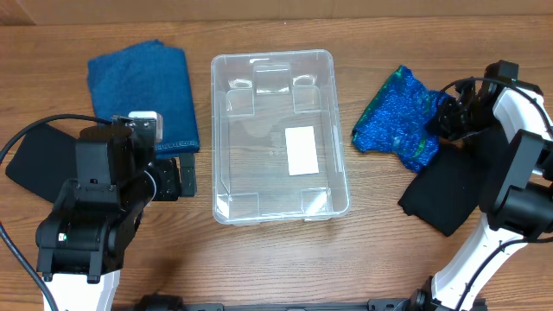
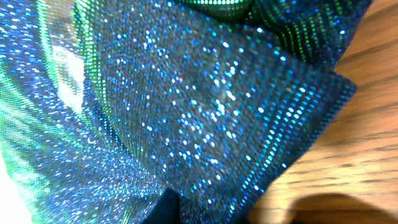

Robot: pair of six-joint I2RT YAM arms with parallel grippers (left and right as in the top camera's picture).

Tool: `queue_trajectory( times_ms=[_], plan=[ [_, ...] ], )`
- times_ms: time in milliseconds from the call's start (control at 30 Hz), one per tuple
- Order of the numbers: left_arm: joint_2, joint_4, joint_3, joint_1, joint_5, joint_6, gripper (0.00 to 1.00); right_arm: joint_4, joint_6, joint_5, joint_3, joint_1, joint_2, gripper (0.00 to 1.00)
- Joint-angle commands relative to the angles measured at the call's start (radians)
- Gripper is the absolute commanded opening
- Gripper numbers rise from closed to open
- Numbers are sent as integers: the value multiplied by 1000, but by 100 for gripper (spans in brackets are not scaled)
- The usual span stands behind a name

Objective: Pack container
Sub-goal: 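Grasp the sparkly blue-green cloth with the right gripper and lift it, then lower the sparkly cloth into the bin and release it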

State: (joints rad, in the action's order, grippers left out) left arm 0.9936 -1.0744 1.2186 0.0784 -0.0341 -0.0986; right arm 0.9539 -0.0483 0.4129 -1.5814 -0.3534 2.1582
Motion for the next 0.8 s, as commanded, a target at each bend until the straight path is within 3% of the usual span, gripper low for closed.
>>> queue_trajectory(
  times_ms=[0,167,233,367,433,567,667,767],
  plan=[
    [0,2,28,0,-7,-6,100,47,31,172,-97,8,-40,4],
    [0,1,28,0,-7,-6,100,198,91,235,-313,121,-293,4],
    [0,-4,28,0,13,-13,100,206,90,192,-372,220,-399,4],
    [15,-59,28,-41,130,-139,100,173,79,119,-397,499,-508,4],
    [35,-68,28,-91,130,-145,100,148,53,79,-394,628,-494,4],
    [148,-74,28,-232,131,-111,100,92,-219,-144,-394,798,-361,4],
    [226,-74,28,-236,132,-87,100,39,-312,-138,-367,804,-248,4],
    [288,-73,28,-236,132,-80,100,-39,-316,20,-364,804,-129,4]
  ],
)
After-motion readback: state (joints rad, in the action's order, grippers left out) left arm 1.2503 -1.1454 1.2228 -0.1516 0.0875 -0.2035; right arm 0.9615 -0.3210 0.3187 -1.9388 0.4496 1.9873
